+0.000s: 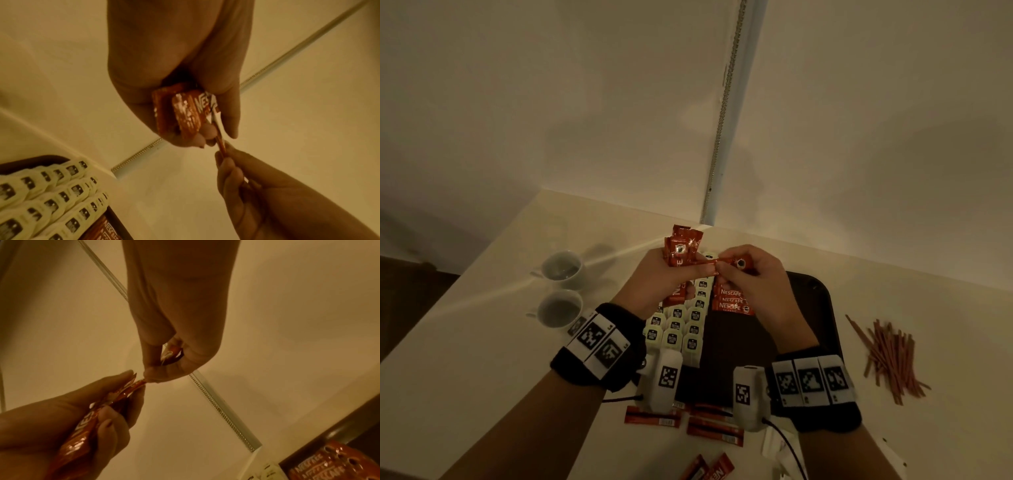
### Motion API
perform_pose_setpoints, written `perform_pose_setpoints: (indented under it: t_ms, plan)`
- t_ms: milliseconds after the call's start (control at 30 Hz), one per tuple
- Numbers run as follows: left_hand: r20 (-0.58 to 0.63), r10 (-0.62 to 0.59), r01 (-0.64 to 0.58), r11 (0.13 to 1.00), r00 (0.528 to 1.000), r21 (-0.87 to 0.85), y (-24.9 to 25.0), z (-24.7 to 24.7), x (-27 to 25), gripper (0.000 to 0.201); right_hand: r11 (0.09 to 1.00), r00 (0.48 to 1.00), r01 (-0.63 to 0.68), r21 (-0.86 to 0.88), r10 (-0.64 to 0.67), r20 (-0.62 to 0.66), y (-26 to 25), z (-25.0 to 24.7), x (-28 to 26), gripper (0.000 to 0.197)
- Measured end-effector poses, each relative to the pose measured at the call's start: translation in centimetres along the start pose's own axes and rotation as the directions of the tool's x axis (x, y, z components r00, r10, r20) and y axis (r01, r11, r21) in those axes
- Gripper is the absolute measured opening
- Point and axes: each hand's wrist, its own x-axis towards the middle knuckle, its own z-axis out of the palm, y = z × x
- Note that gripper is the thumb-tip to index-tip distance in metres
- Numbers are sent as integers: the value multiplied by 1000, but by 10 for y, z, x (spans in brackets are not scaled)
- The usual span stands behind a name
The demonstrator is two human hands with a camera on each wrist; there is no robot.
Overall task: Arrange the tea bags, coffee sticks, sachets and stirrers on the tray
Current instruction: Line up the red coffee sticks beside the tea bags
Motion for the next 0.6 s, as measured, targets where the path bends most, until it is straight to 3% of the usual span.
perform_pose_setpoints:
  t_ms: [133, 433, 600]
  plan:
    - [-33, -23, 22, 999, 999, -40, -7, -4, -2, 12, 998, 999, -1, -57, -2, -41, -3, -5, 0, 9]
    - [-65, -122, 107, 975, 990, -197, -27, 1, -5, 17, 994, 995, -55, -90, 47, -89, -3, -16, 5, 9]
    - [-125, -119, 94, 978, 985, -186, -32, -1, -3, 8, 947, 992, -81, -310, 107, 66, 6, -25, 10, 11]
